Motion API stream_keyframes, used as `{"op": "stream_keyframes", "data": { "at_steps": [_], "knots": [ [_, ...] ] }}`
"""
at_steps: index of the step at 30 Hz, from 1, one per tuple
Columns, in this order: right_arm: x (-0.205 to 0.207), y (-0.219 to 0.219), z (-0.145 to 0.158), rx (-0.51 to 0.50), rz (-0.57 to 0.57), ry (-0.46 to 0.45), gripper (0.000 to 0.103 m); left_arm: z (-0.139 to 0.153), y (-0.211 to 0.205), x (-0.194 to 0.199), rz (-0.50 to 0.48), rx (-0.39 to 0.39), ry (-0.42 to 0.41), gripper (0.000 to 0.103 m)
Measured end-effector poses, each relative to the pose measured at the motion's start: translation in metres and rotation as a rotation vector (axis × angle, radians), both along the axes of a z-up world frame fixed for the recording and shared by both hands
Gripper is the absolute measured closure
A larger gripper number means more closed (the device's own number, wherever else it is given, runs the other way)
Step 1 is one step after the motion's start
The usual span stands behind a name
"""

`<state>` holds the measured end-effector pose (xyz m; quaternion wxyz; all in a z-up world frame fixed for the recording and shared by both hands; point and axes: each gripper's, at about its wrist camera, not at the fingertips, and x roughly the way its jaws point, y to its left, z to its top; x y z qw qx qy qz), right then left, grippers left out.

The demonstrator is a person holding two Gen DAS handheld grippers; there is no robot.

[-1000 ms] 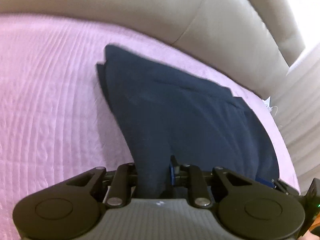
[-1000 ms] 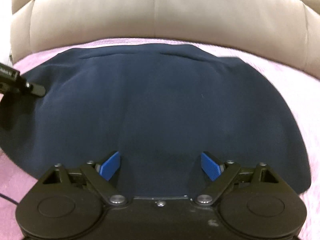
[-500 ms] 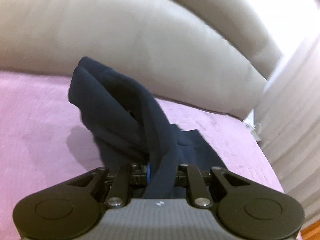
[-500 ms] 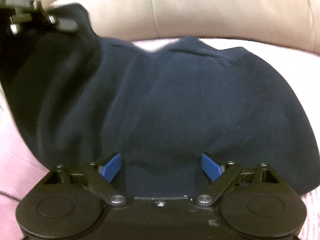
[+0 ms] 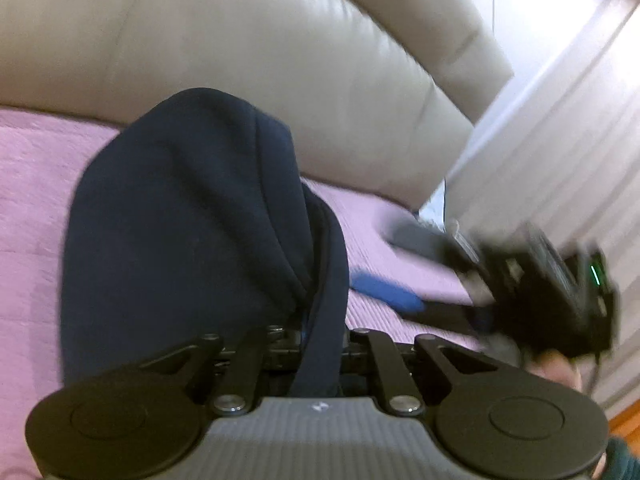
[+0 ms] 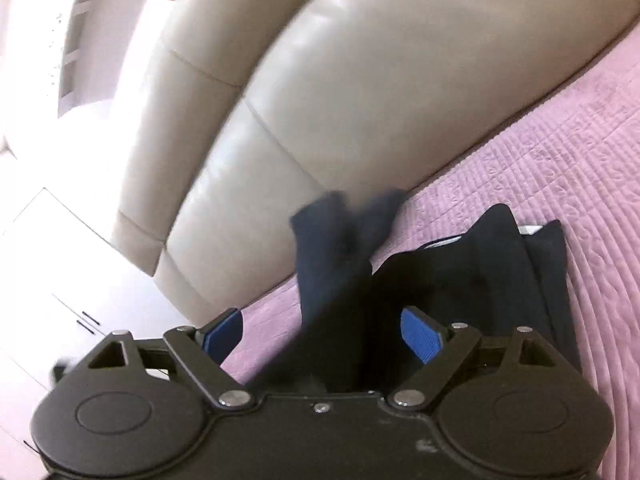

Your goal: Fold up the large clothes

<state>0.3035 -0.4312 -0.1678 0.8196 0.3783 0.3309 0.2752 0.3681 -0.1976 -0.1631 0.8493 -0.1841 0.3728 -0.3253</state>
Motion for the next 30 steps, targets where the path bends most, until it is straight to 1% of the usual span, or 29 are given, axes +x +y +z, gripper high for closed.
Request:
{"op": "stream_keyframes", "data": {
  "at_steps": [1, 3, 5, 6, 8, 11, 12, 14, 15, 17, 18, 19, 20, 21, 23, 24, 25, 26, 28, 29, 30],
  "knots": [
    [0.014, 0.000, -0.007, -0.001, 0.020, 0.014, 0.001, -0.005, -0.009, -0.001, -0.016, 0.006, 0.005, 0.093],
    [0.035, 0.001, -0.021, -0.027, 0.011, 0.066, 0.001, -0.012, -0.022, -0.002, -0.035, 0.021, 0.001, 0.093],
    [0.052, 0.001, -0.031, -0.071, -0.010, 0.110, 0.000, -0.019, -0.035, -0.006, -0.057, 0.079, -0.030, 0.093],
    [0.058, 0.002, -0.034, -0.074, 0.005, 0.122, 0.000, -0.020, -0.041, -0.006, -0.069, 0.111, -0.036, 0.093],
    [0.071, 0.012, -0.036, -0.093, 0.063, 0.167, 0.000, -0.022, -0.047, -0.008, -0.078, 0.148, -0.042, 0.093],
    [0.077, 0.022, -0.031, -0.178, 0.099, 0.172, 0.001, -0.021, -0.051, -0.012, -0.091, 0.165, -0.064, 0.093],
    [0.079, 0.025, -0.029, -0.198, 0.110, 0.167, 0.004, -0.022, -0.057, -0.015, -0.094, 0.167, -0.071, 0.093],
    [0.083, 0.028, -0.027, -0.239, 0.112, 0.155, 0.038, -0.019, -0.063, -0.016, -0.096, 0.190, -0.094, 0.093],
    [0.081, 0.029, -0.024, -0.270, 0.102, 0.149, 0.082, -0.019, -0.055, -0.020, -0.093, 0.194, -0.103, 0.093],
    [0.075, 0.027, -0.013, -0.314, 0.077, 0.105, 0.086, -0.016, -0.053, -0.023, -0.092, 0.174, -0.096, 0.092],
    [0.071, 0.027, -0.006, -0.355, 0.072, 0.076, 0.087, -0.012, -0.051, -0.026, -0.091, 0.159, -0.094, 0.087],
    [0.069, 0.024, -0.001, -0.389, 0.065, 0.047, 0.088, -0.007, -0.049, -0.029, -0.103, 0.129, -0.085, 0.076],
    [0.068, 0.018, 0.000, -0.401, 0.047, 0.044, 0.088, -0.003, -0.045, -0.033, -0.130, 0.097, -0.072, 0.072],
    [0.072, 0.010, -0.005, -0.395, 0.019, 0.063, 0.088, 0.000, -0.041, -0.037, -0.172, 0.053, -0.054, 0.071],
    [0.072, -0.008, -0.011, -0.399, -0.029, 0.076, 0.088, 0.006, -0.029, -0.049, -0.241, -0.016, -0.016, 0.061],
    [0.072, -0.015, -0.015, -0.417, -0.042, 0.077, 0.088, 0.009, -0.023, -0.056, -0.253, -0.035, -0.014, 0.054],
    [0.073, -0.021, -0.021, -0.432, -0.051, 0.092, 0.088, 0.013, -0.015, -0.063, -0.252, -0.047, -0.025, 0.046],
    [0.073, -0.026, -0.028, -0.430, -0.060, 0.116, 0.088, 0.017, -0.008, -0.070, -0.244, -0.051, -0.050, 0.043],
    [0.076, -0.034, -0.045, -0.370, -0.056, 0.148, 0.087, 0.024, 0.002, -0.080, -0.230, -0.041, -0.149, 0.028],
    [0.076, -0.037, -0.049, -0.339, -0.052, 0.146, 0.085, 0.024, 0.005, -0.084, -0.212, -0.011, -0.214, 0.026],
    [0.076, -0.040, -0.052, -0.305, -0.054, 0.162, 0.079, 0.021, 0.007, -0.083, -0.184, 0.035, -0.240, 0.026]
  ]
}}
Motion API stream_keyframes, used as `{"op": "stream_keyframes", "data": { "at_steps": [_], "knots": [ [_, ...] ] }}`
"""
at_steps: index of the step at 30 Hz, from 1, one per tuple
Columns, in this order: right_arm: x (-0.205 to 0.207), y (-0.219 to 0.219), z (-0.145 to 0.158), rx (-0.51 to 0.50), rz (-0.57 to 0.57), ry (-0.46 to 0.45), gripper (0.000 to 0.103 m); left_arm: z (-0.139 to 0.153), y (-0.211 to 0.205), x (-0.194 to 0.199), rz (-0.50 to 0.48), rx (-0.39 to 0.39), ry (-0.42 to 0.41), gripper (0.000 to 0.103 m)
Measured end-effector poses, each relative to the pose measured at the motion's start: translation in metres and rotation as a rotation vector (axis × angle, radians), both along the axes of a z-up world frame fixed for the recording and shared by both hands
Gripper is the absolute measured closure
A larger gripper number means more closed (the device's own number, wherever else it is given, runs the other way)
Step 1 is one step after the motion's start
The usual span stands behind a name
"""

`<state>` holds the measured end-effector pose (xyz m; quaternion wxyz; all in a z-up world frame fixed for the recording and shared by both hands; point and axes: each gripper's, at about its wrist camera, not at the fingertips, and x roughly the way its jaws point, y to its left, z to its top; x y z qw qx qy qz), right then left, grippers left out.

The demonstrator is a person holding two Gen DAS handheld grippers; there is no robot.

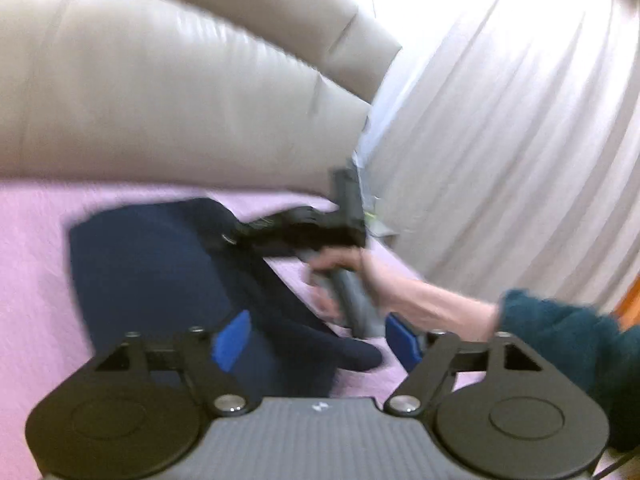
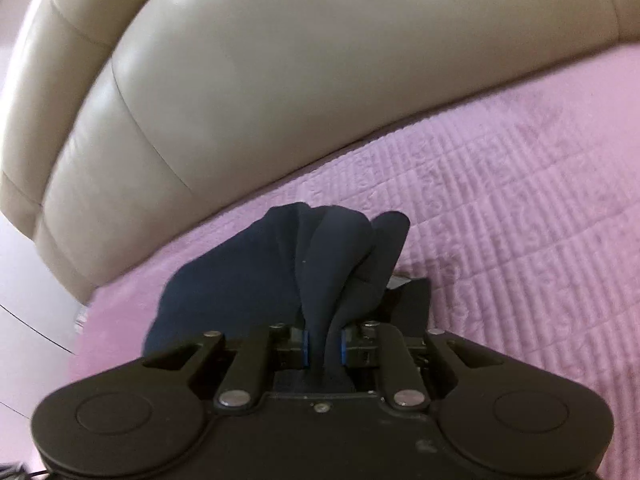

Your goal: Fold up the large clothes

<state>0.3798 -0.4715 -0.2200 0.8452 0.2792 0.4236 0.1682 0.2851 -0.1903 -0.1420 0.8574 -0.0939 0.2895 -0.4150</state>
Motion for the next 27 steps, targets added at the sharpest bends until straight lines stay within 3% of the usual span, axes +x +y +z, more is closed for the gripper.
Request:
{"op": "stream_keyframes", "data": {
  "at_steps": [2, 3, 4, 5, 9, 13, 15, 17, 18, 19, 20, 22, 25, 27],
  "knots": [
    [0.002, -0.004, -0.004, 0.057, -0.019, 0.046, 0.070, -0.016, 0.000, 0.016, 0.047, 0.114, 0.050, 0.037],
    [0.000, -0.004, -0.003, 0.065, -0.022, 0.057, 0.059, -0.027, -0.001, 0.027, 0.040, 0.152, 0.097, 0.052],
    [-0.002, -0.003, -0.001, 0.054, -0.015, 0.065, 0.056, -0.037, -0.002, 0.035, 0.028, 0.172, 0.122, 0.057],
    [-0.006, -0.003, 0.003, 0.038, 0.000, 0.071, 0.053, -0.043, -0.001, 0.043, 0.018, 0.175, 0.127, 0.057],
    [-0.029, -0.007, 0.016, 0.012, 0.051, 0.130, 0.023, -0.054, -0.010, 0.047, -0.009, 0.212, 0.104, 0.060],
    [-0.051, -0.001, 0.010, 0.014, 0.103, 0.206, 0.021, -0.061, -0.021, 0.048, -0.011, 0.204, 0.115, 0.060],
    [-0.056, 0.014, 0.007, -0.048, 0.149, 0.226, 0.020, -0.062, -0.024, 0.051, -0.008, 0.210, 0.120, 0.061],
    [-0.062, 0.026, 0.012, -0.129, 0.156, 0.180, 0.028, -0.067, -0.027, 0.048, -0.009, 0.245, 0.108, 0.062],
    [-0.066, 0.028, 0.018, -0.146, 0.126, 0.148, 0.075, -0.066, -0.029, 0.048, -0.008, 0.267, 0.099, 0.062],
    [-0.072, 0.027, 0.024, -0.159, 0.075, 0.114, 0.087, -0.066, -0.032, 0.048, -0.006, 0.289, 0.090, 0.062],
    [-0.077, 0.024, 0.030, -0.141, 0.049, 0.089, 0.087, -0.065, -0.035, 0.048, -0.001, 0.310, 0.079, 0.063],
    [-0.087, 0.018, 0.034, -0.123, 0.024, 0.053, 0.090, -0.058, -0.035, 0.039, 0.037, 0.334, 0.031, 0.079],
    [-0.089, 0.000, 0.015, -0.122, -0.047, 0.103, 0.091, -0.045, -0.031, 0.021, 0.085, 0.367, -0.072, 0.079],
    [-0.086, -0.009, -0.002, -0.077, -0.085, 0.152, 0.090, -0.043, -0.030, 0.017, 0.098, 0.394, -0.072, 0.078]
  ]
}}
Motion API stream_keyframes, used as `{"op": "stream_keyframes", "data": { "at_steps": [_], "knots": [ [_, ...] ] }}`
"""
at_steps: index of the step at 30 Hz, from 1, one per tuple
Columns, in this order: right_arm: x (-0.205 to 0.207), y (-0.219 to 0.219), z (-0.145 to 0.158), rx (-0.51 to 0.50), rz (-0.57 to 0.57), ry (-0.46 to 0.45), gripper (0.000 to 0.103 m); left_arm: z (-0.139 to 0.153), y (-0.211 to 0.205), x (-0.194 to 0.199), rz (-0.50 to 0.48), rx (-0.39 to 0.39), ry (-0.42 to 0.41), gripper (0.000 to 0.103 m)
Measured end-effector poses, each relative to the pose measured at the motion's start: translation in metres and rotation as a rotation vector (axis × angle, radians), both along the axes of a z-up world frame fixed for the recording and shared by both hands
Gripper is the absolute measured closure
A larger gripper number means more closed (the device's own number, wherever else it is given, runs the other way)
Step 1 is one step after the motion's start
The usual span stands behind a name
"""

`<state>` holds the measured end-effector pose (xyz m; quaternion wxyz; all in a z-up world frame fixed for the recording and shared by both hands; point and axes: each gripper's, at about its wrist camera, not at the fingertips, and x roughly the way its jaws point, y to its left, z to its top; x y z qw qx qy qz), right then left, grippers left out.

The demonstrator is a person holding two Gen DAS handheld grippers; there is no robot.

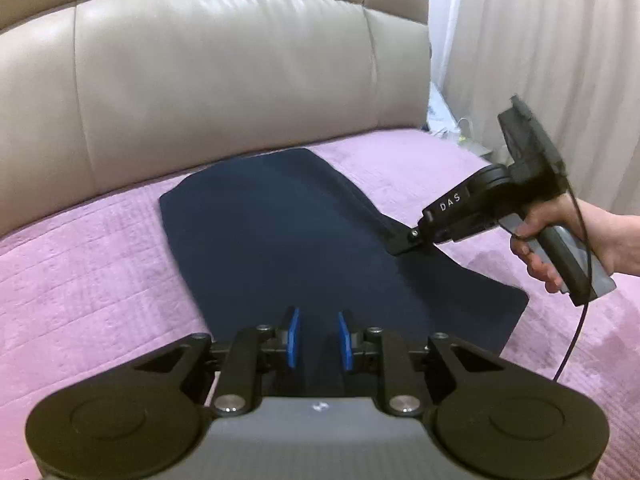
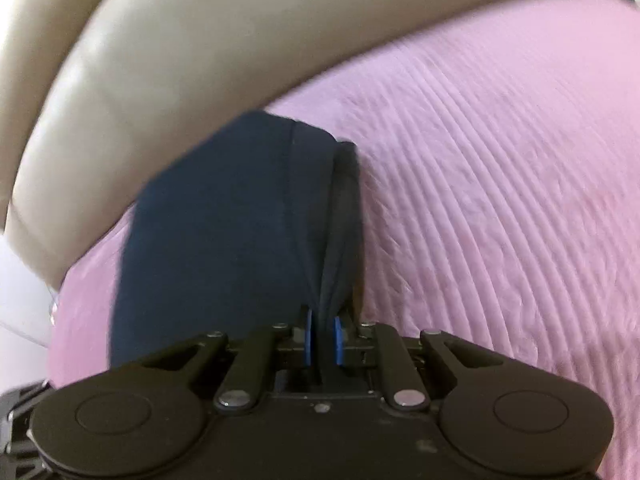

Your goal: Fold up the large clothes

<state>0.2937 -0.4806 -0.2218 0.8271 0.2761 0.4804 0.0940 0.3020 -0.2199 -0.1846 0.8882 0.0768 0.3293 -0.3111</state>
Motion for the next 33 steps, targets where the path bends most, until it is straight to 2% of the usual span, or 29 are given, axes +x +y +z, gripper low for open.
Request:
{"op": "stream_keyframes", "data": {
  "at_steps": [2, 4, 7, 9, 12, 13, 14, 15, 16, 18, 19, 20, 22, 24, 26, 27, 28, 29, 31, 33],
  "knots": [
    [0.001, -0.003, -0.003, 0.049, -0.021, 0.011, 0.080, -0.005, -0.001, 0.004, 0.013, 0.032, 0.043, 0.078],
    [0.001, -0.006, -0.001, 0.078, -0.028, 0.041, 0.036, -0.011, 0.001, 0.011, 0.028, 0.054, 0.081, 0.079],
    [-0.015, -0.014, 0.005, 0.092, -0.032, 0.091, 0.024, -0.008, 0.005, 0.014, 0.017, 0.044, 0.109, 0.080],
    [-0.028, -0.011, 0.005, 0.122, 0.034, 0.121, 0.022, -0.008, 0.004, 0.014, 0.016, 0.049, 0.110, 0.080],
    [-0.039, 0.003, -0.004, 0.051, 0.168, 0.204, 0.020, -0.011, 0.003, 0.013, 0.022, 0.055, 0.103, 0.079],
    [-0.043, 0.005, -0.008, 0.045, 0.178, 0.222, 0.039, -0.010, 0.003, 0.011, 0.026, 0.052, 0.103, 0.076],
    [-0.049, 0.001, -0.007, 0.069, 0.136, 0.201, 0.069, -0.009, 0.003, 0.011, 0.027, 0.051, 0.105, 0.074],
    [-0.058, -0.004, -0.002, 0.116, 0.083, 0.159, 0.087, -0.008, 0.002, 0.011, 0.017, 0.050, 0.112, 0.067],
    [-0.067, -0.006, 0.008, 0.131, 0.064, 0.108, 0.087, -0.006, 0.002, 0.012, 0.003, 0.054, 0.122, 0.055],
    [-0.087, 0.004, 0.037, 0.019, 0.125, -0.058, 0.089, -0.003, 0.003, 0.011, -0.012, 0.058, 0.153, 0.040],
    [-0.097, 0.008, 0.046, -0.035, 0.141, -0.111, 0.089, -0.004, 0.004, 0.011, -0.018, 0.055, 0.178, 0.039],
    [-0.100, 0.008, 0.045, -0.056, 0.134, -0.121, 0.090, -0.006, 0.003, 0.011, -0.019, 0.060, 0.195, 0.039],
    [-0.096, 0.000, 0.020, -0.036, 0.089, -0.048, 0.090, -0.013, 0.000, 0.011, -0.030, 0.087, 0.201, 0.041],
    [-0.084, -0.001, -0.016, -0.042, 0.066, 0.044, 0.086, -0.019, -0.006, 0.009, -0.049, 0.112, 0.196, 0.041],
    [-0.076, -0.001, -0.027, -0.025, 0.049, 0.073, 0.082, -0.017, -0.009, 0.006, -0.063, 0.145, 0.180, 0.041],
    [-0.072, -0.001, -0.023, -0.027, 0.055, 0.086, 0.070, -0.015, -0.008, 0.006, -0.062, 0.146, 0.184, 0.041],
    [-0.066, -0.001, -0.016, -0.041, 0.078, 0.105, 0.038, -0.011, -0.004, 0.008, -0.066, 0.135, 0.199, 0.043],
    [-0.064, -0.001, -0.006, -0.075, 0.094, 0.120, 0.023, -0.006, 0.000, 0.009, -0.067, 0.125, 0.215, 0.043],
    [-0.056, 0.000, 0.020, -0.188, 0.108, 0.095, 0.020, 0.008, 0.009, 0.016, -0.051, 0.108, 0.210, 0.042],
    [-0.044, 0.000, 0.055, -0.249, 0.115, 0.004, 0.020, 0.027, 0.016, 0.025, -0.018, 0.086, 0.144, 0.036]
  ]
}}
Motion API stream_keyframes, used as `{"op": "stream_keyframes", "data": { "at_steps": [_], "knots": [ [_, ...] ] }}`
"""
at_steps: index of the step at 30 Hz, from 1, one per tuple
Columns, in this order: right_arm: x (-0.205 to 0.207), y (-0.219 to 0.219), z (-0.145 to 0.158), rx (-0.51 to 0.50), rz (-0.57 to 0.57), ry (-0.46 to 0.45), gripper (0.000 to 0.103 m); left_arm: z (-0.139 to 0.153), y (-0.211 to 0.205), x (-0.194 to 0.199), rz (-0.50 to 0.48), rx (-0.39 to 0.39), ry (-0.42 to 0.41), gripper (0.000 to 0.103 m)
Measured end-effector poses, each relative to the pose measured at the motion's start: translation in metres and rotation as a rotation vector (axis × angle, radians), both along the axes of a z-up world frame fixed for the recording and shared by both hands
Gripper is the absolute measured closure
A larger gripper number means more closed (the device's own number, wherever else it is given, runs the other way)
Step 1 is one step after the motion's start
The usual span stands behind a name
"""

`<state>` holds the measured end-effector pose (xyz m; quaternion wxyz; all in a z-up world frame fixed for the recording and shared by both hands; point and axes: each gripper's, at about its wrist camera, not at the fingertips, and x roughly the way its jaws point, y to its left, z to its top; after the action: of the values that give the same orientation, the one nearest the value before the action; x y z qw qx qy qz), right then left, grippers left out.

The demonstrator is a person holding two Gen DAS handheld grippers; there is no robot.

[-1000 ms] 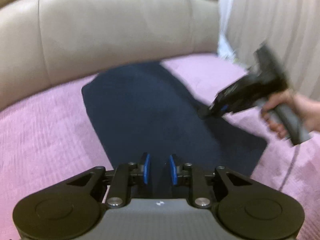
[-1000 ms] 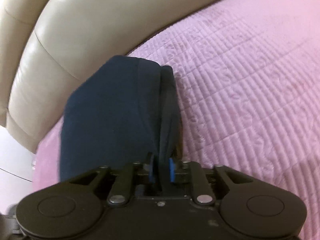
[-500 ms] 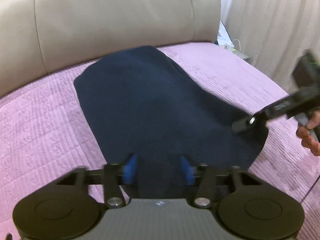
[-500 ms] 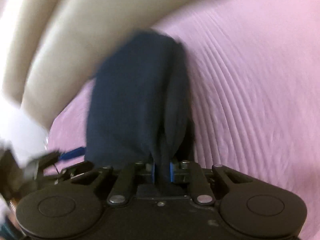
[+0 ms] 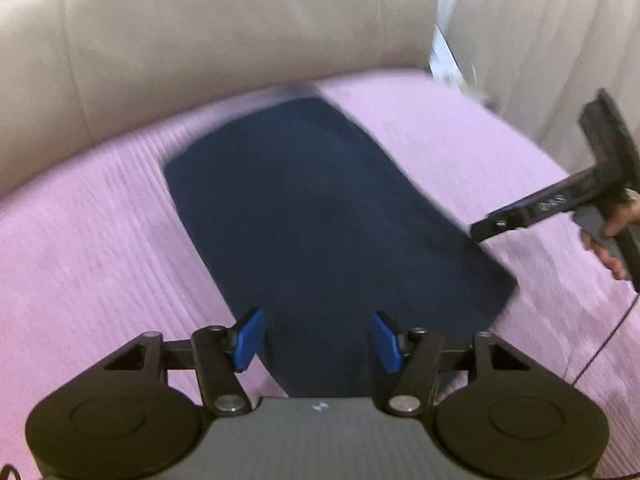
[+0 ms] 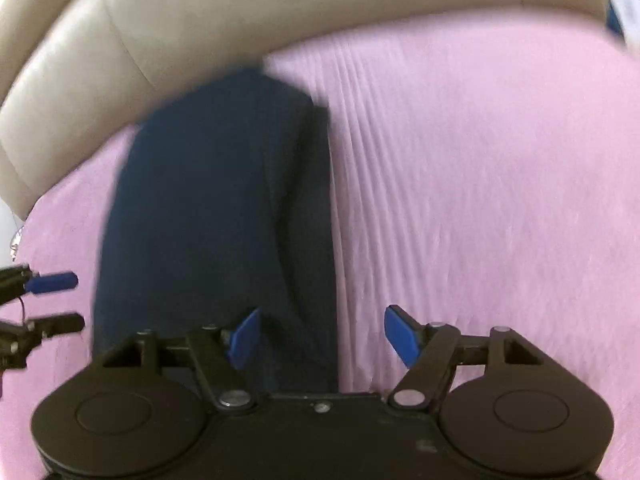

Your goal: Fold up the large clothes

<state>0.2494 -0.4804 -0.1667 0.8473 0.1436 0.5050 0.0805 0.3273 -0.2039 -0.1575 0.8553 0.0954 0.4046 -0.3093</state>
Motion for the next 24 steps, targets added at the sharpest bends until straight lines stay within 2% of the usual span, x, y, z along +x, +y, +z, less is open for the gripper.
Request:
{"op": "stream_keyframes", "data": {
  "at_steps": [2, 5, 7, 9, 10, 11, 12, 14, 16, 18, 21, 23, 24],
  "knots": [
    [0.018, 0.010, 0.030, -0.016, 0.032, -0.097, 0.018, 0.015, 0.001, 0.017, 0.041, -0.012, -0.076, 0.032],
    [0.058, 0.039, 0.049, -0.003, 0.114, -0.200, 0.014, 0.015, -0.008, 0.064, 0.079, 0.003, -0.086, 0.041],
    [0.088, 0.064, 0.044, -0.008, 0.171, -0.222, 0.008, 0.003, -0.015, 0.094, 0.107, 0.022, -0.057, 0.057],
    [0.115, 0.091, 0.023, -0.086, 0.265, -0.221, 0.008, -0.012, -0.016, 0.117, 0.125, -0.010, -0.036, 0.060],
    [0.128, 0.105, 0.009, -0.170, 0.290, -0.218, 0.008, -0.017, -0.017, 0.126, 0.143, -0.030, -0.023, 0.060],
    [0.140, 0.113, -0.005, -0.240, 0.284, -0.209, 0.008, -0.021, -0.018, 0.134, 0.167, -0.029, -0.031, 0.060],
    [0.150, 0.116, -0.020, -0.258, 0.274, -0.184, 0.006, -0.024, -0.021, 0.142, 0.181, -0.010, -0.036, 0.062],
    [0.170, 0.102, -0.047, -0.173, 0.231, -0.132, 0.000, -0.037, -0.026, 0.158, 0.185, 0.020, -0.006, 0.064],
    [0.176, 0.088, -0.062, -0.137, 0.222, -0.147, 0.000, -0.046, -0.032, 0.164, 0.161, 0.043, -0.025, 0.064],
    [0.179, 0.077, -0.066, -0.145, 0.211, -0.148, 0.000, -0.048, -0.033, 0.167, 0.141, 0.042, -0.037, 0.065],
    [0.174, 0.053, -0.067, -0.118, 0.108, -0.113, 0.000, -0.049, -0.022, 0.170, 0.152, -0.031, -0.008, 0.065],
    [0.173, 0.035, -0.062, -0.069, 0.048, -0.080, 0.001, -0.042, -0.012, 0.161, 0.129, -0.071, -0.034, 0.064],
    [0.165, 0.032, -0.053, -0.078, 0.041, -0.088, 0.002, -0.035, -0.007, 0.152, 0.118, -0.085, -0.056, 0.063]
  ]
}}
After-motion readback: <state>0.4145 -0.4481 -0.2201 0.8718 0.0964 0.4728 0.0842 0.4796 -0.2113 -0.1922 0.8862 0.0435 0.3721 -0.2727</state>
